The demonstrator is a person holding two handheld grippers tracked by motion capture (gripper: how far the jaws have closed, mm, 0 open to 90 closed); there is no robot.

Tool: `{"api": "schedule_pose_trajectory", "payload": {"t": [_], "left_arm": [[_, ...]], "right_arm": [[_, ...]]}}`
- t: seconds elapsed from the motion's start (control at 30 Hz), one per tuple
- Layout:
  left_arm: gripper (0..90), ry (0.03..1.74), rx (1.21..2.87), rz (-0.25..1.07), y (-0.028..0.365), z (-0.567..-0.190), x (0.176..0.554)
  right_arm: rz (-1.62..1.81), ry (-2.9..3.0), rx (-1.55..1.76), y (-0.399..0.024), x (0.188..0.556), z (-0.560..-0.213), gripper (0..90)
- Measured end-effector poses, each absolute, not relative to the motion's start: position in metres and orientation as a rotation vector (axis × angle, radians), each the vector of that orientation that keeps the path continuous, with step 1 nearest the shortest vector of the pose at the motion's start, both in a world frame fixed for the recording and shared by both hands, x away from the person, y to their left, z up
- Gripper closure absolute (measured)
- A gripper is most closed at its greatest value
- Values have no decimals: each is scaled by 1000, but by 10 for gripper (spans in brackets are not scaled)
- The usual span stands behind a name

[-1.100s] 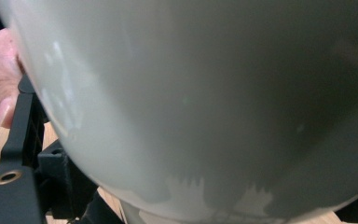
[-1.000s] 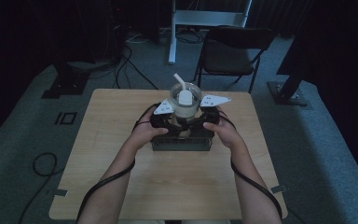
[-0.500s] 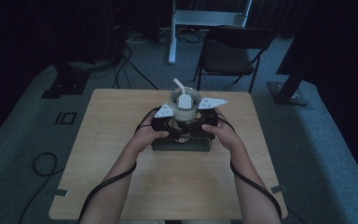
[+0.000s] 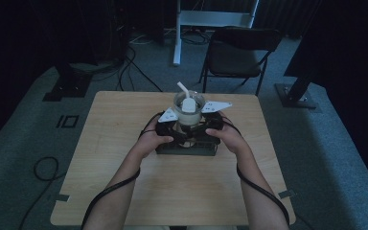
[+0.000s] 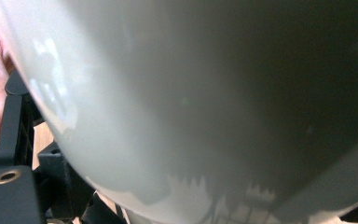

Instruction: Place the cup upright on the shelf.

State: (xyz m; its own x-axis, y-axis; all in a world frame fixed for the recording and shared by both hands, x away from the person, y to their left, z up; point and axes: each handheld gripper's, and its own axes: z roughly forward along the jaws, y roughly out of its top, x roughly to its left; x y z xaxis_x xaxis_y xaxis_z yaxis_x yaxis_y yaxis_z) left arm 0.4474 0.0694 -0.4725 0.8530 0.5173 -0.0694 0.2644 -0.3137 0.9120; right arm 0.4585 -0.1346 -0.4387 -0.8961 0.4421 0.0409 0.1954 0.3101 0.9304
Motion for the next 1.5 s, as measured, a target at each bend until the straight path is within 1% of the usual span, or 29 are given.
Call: {"api": "schedule_pose_trajectory", "payload": {"t": [0.17,0.37,0.5,0.53,0.7,0.73,1.0,1.2,1.37,1.5], "left_arm": [[98,570,1922,316,68,-472,443],[89,601,1911,316,70,-473,439],[73,627,1907,325,71,-472,438],[70,622,1916,328,72,-472,437],[65,623,1894,331,73,-469,433],[65,630,1897,341,75,-469,428],[66,679,1821,335,90,-470,420],[65,672,1771,315,97,-462,407],[65,668,1773,333,106,-466,396],[65,682,1744,345,117,-467,388]], "right_arm": [[1611,2357,570,-137,455,-439,86],[1598,2346,561,-137,450,-440,86],[1601,2339,628,-139,449,-443,86],[1614,2335,693,-142,446,-446,86],[1669,2289,737,-146,440,-448,87],[1720,2238,790,-152,433,-452,91],[1662,2189,853,-172,421,-458,92],[1655,2178,837,-184,409,-456,92],[1662,2143,848,-195,398,-452,91],[1658,2115,856,-204,390,-450,92]]}}
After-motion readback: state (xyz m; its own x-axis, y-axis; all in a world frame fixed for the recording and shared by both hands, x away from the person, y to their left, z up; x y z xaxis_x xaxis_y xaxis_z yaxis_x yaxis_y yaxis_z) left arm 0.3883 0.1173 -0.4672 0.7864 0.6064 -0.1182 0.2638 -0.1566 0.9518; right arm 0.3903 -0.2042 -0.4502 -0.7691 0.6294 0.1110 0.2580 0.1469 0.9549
